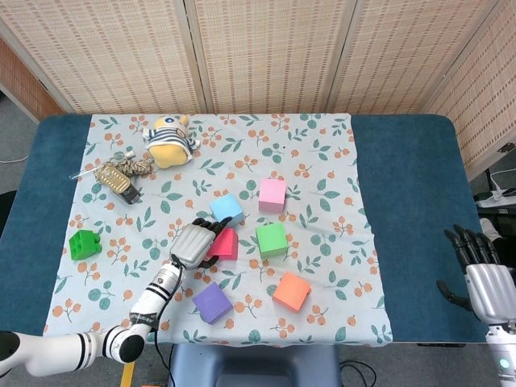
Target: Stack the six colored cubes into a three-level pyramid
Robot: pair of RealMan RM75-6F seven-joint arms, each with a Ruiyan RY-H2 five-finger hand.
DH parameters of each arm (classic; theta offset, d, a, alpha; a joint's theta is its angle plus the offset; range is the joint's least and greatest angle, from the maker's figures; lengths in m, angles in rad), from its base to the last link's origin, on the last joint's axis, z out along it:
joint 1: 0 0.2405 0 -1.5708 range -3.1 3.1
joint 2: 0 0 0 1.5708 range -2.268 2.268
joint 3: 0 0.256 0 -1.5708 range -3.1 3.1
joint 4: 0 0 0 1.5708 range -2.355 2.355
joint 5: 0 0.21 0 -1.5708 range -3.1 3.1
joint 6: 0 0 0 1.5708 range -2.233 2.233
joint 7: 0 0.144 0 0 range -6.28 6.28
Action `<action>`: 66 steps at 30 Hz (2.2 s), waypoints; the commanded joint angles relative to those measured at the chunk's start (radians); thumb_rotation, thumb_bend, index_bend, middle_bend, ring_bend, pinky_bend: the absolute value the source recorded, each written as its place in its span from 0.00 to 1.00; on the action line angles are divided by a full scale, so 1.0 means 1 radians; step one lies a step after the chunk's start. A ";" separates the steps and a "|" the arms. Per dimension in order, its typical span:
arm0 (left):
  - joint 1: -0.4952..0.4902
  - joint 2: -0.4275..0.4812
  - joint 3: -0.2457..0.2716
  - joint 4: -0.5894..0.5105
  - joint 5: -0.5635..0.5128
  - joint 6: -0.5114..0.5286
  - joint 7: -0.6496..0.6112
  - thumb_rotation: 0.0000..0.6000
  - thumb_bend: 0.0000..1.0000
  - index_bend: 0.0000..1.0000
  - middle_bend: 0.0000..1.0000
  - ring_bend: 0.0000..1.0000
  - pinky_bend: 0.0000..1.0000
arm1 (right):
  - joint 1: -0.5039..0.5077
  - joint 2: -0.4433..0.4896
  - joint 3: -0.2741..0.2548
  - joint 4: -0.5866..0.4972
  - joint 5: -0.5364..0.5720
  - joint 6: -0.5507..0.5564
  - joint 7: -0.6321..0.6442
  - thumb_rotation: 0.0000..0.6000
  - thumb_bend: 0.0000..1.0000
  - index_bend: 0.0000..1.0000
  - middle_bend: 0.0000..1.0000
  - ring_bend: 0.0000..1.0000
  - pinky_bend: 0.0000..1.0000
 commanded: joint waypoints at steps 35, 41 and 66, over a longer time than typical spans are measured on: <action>-0.011 0.044 0.032 -0.079 -0.023 0.022 0.016 1.00 0.33 0.00 0.05 0.09 0.24 | -0.003 0.006 -0.003 -0.006 -0.009 0.009 0.005 1.00 0.17 0.00 0.00 0.00 0.00; -0.014 0.060 0.036 -0.105 -0.022 0.027 0.023 1.00 0.32 0.00 0.02 0.07 0.24 | -0.005 0.006 -0.003 -0.005 -0.011 0.015 0.006 1.00 0.17 0.00 0.00 0.00 0.00; 0.409 0.381 0.206 -0.025 0.283 0.402 -0.489 1.00 0.31 0.00 0.01 0.00 0.11 | 0.327 -0.050 0.137 -0.203 0.222 -0.441 -0.367 1.00 0.17 0.00 0.00 0.00 0.00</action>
